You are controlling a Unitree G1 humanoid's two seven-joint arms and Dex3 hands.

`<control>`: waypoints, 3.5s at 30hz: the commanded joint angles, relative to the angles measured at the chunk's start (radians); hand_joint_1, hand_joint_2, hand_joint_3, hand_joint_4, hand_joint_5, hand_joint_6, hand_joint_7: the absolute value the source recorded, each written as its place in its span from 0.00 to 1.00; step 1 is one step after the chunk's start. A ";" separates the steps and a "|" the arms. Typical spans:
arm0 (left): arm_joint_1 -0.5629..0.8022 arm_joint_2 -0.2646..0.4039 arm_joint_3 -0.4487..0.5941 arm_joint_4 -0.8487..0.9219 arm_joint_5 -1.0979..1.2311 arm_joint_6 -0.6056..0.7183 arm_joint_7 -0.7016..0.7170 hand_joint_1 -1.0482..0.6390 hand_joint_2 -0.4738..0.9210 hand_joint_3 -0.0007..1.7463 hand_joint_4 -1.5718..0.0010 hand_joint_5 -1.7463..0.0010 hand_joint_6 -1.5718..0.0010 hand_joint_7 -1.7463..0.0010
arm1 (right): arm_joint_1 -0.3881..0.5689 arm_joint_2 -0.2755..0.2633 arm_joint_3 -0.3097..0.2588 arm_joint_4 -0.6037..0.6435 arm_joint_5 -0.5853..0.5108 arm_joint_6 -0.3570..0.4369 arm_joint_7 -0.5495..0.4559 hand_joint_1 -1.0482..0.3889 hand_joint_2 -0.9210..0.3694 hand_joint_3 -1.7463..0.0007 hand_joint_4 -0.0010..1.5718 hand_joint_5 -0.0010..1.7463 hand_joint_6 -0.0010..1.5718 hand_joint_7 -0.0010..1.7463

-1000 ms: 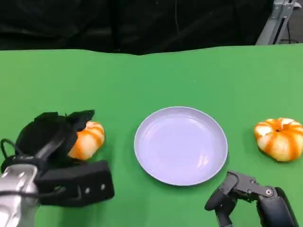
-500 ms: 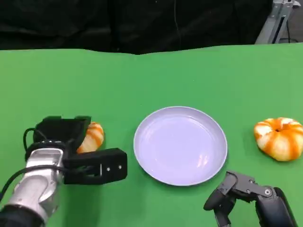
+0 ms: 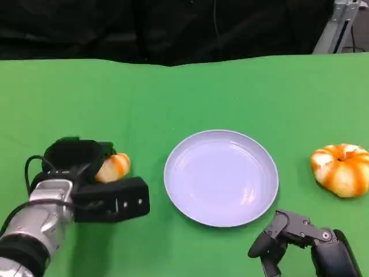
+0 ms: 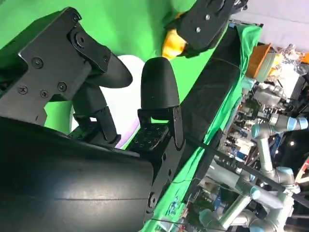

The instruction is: Grasp the bread from the table and place it into the plate.

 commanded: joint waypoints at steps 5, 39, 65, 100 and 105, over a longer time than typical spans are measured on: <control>0.049 0.047 0.039 -0.162 -0.039 -0.116 0.144 0.56 0.92 0.22 0.48 0.00 0.60 0.00 | 0.000 -0.007 -0.008 0.001 0.016 -0.008 -0.001 0.73 0.48 0.23 0.53 0.91 0.55 0.72; -0.102 -0.291 -0.047 -0.046 -0.105 -0.204 0.082 0.55 0.60 0.66 0.49 0.00 0.53 0.14 | -0.001 -0.005 -0.003 0.015 0.004 -0.027 -0.011 0.74 0.50 0.20 0.53 0.92 0.55 0.72; -0.015 -0.106 -0.067 -0.519 -0.164 0.026 -0.560 0.11 1.00 0.23 0.96 0.98 0.92 0.97 | -0.008 -0.007 -0.009 0.022 0.009 -0.029 -0.005 0.73 0.49 0.21 0.52 0.91 0.54 0.73; 0.751 -0.167 0.439 -1.057 -0.878 -0.333 -0.543 0.58 0.73 0.59 0.50 0.20 0.50 0.38 | -0.011 -0.003 -0.009 0.010 0.019 -0.009 0.004 0.71 0.49 0.22 0.54 0.90 0.55 0.74; 0.866 -0.198 0.449 -1.090 -0.871 -0.364 -0.515 0.59 0.64 0.77 0.49 0.06 0.50 0.19 | -0.014 -0.011 -0.015 0.015 0.012 -0.013 0.003 0.71 0.49 0.23 0.54 0.90 0.54 0.74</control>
